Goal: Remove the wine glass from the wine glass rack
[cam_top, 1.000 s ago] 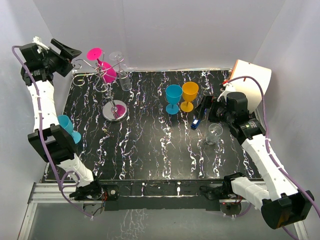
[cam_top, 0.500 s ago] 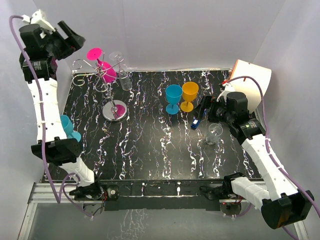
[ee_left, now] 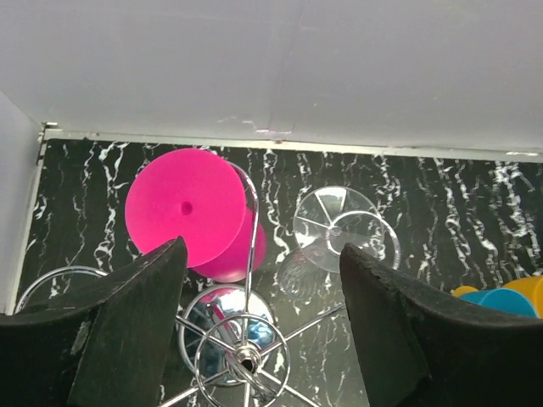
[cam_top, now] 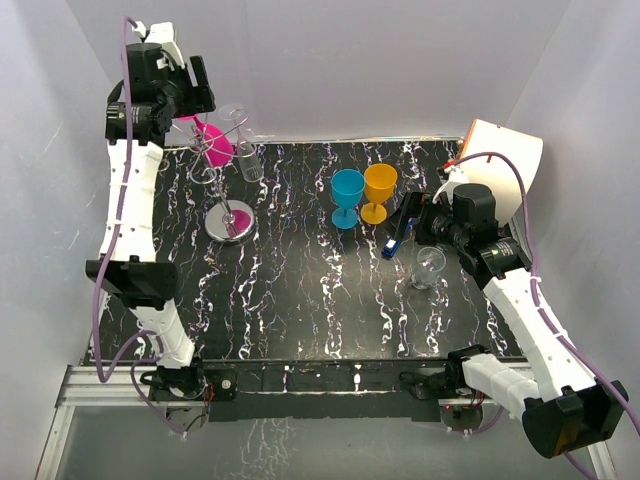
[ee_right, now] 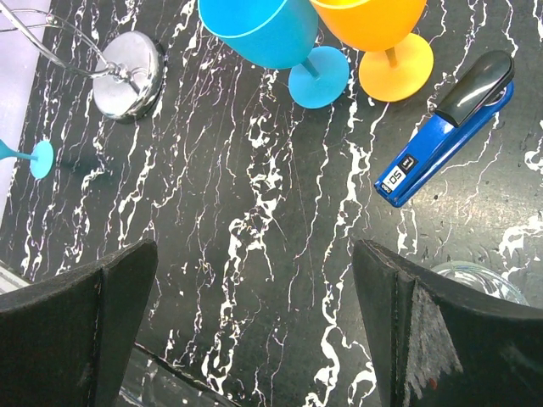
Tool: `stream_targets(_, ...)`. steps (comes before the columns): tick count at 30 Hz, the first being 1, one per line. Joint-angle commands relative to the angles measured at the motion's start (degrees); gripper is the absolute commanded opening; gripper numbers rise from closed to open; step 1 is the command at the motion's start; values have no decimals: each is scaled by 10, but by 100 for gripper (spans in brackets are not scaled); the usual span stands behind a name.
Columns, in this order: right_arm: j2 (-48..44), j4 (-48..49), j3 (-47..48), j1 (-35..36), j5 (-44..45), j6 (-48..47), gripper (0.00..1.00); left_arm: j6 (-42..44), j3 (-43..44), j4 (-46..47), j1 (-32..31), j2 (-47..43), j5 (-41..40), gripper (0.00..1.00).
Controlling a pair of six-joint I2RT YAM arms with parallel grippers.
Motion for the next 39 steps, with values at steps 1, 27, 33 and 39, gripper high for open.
stream_targets(1,-7,42,1,3,-8,5,98,24,29,-26,-1,-1,-59,73)
stream_targets(27,-5,46,-18,3,-5,5,98,17,98,-46,4,81,-102,99)
stream_targets(33,-3,48,-21,3,-7,6,98,14,114,-53,6,104,-92,99)
stream_targets(39,-4,47,-22,3,-5,6,98,8,116,-48,20,108,-85,99)
